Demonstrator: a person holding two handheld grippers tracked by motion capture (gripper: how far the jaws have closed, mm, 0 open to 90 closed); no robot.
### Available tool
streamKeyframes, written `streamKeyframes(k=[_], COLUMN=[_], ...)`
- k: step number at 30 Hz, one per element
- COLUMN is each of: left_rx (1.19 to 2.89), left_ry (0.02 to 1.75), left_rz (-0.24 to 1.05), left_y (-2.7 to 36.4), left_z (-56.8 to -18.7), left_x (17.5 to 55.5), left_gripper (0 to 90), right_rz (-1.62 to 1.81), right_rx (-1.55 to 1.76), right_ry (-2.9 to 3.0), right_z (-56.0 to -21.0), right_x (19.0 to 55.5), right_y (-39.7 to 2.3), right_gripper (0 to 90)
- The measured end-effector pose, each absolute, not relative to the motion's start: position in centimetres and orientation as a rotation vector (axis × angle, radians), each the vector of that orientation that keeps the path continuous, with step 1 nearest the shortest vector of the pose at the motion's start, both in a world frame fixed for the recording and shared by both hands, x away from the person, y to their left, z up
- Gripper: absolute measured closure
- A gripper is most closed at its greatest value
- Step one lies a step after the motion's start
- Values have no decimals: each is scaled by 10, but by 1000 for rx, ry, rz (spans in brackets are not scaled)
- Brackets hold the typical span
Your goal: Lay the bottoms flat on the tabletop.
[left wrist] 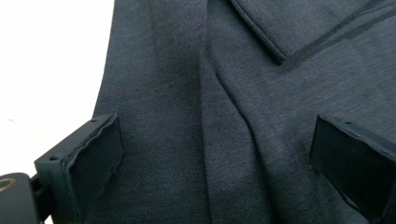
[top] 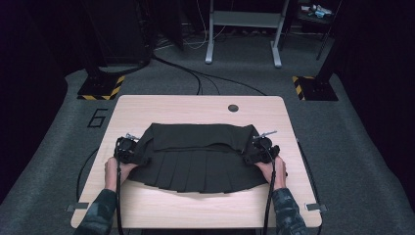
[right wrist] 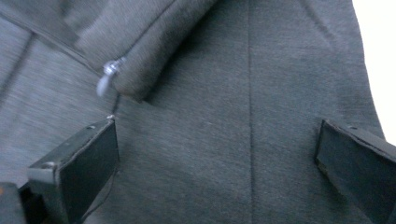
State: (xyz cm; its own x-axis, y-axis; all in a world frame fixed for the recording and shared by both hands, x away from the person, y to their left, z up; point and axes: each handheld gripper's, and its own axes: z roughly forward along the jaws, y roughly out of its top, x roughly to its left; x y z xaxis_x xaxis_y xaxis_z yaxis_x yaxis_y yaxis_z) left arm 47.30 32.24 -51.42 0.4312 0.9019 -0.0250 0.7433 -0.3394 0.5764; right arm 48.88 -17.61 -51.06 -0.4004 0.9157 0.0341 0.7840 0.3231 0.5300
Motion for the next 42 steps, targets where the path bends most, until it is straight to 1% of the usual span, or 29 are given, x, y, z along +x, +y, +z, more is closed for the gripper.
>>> streamKeyframes(k=[4,12,16,23,27,42], left_rx=[2149,2094,2091,2054,2000,2007], left_ry=[1385,1378,1364,1354,1349,1332], left_rz=[458,504,505,527,562,556], left_y=[320,322,324,324,323,328], left_z=[-518,-522,-523,-526,-530,-531], left_x=[465,453,445,425,411,360], left_gripper=[16,18,18,18,18,21], right_rz=[713,760,779,792,821,859], right_rx=[1496,1485,1468,1451,1443,1408], right_ry=[2298,2247,2239,2240,2219,2209], right_z=[-514,-517,-518,-519,-521,-524], right_x=[484,476,470,460,450,411], right_y=[-176,-177,-178,-179,-180,-184], right_gripper=[0,3,6,6,6,7])
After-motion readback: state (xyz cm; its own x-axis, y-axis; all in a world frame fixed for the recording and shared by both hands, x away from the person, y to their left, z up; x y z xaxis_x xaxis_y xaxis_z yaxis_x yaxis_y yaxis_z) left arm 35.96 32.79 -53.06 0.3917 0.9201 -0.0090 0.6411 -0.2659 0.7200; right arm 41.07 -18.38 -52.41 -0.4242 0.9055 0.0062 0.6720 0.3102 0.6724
